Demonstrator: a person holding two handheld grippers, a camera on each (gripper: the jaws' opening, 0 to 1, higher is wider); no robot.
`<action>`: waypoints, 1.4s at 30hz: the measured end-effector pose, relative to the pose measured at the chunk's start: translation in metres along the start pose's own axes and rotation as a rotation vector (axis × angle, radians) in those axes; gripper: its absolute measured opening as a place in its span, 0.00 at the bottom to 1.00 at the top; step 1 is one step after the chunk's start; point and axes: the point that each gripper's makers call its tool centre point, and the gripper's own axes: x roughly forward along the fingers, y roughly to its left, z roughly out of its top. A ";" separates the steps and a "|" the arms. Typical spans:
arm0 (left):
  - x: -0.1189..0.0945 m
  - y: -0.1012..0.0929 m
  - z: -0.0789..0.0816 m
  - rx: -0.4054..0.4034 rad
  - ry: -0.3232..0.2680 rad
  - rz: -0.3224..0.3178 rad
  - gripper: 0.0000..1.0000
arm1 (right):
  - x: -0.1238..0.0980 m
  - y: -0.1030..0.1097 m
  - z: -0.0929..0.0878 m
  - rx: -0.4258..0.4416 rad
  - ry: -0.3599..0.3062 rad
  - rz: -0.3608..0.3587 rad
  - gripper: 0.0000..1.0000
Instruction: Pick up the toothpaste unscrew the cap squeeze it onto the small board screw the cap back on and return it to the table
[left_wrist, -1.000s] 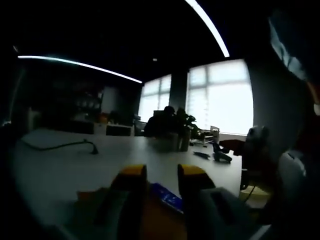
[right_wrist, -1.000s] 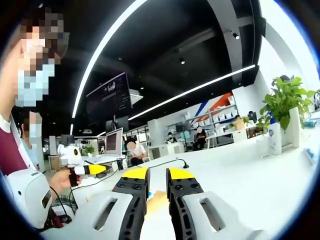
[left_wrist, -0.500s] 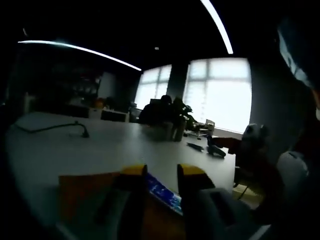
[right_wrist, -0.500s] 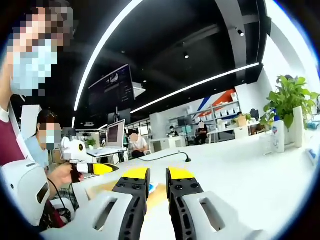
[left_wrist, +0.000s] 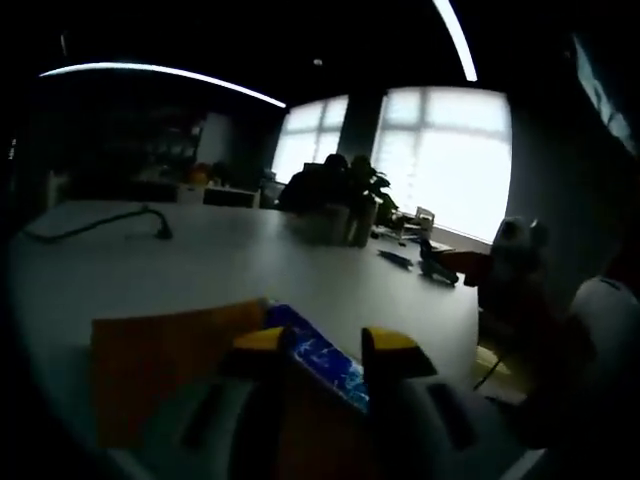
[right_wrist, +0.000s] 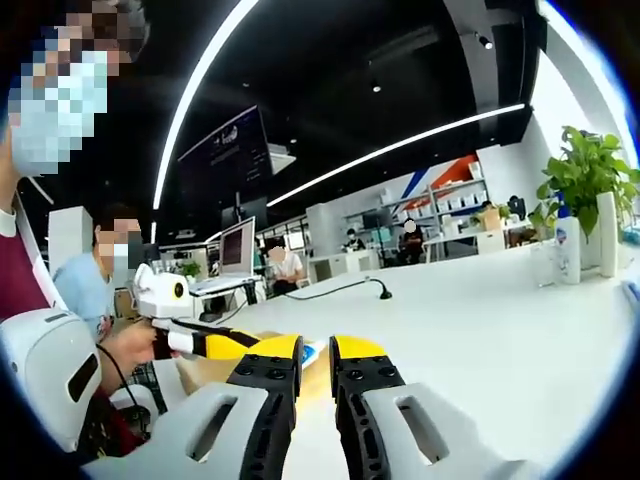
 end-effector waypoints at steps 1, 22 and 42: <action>0.001 0.000 -0.001 -0.003 0.004 -0.004 0.31 | 0.000 0.001 0.000 0.002 0.001 0.002 0.10; 0.019 0.002 -0.015 -0.034 0.072 -0.013 0.31 | -0.001 0.026 -0.028 0.059 0.028 0.055 0.11; 0.022 0.012 -0.022 -0.031 0.116 0.005 0.30 | -0.007 0.075 -0.038 0.379 0.046 0.337 0.18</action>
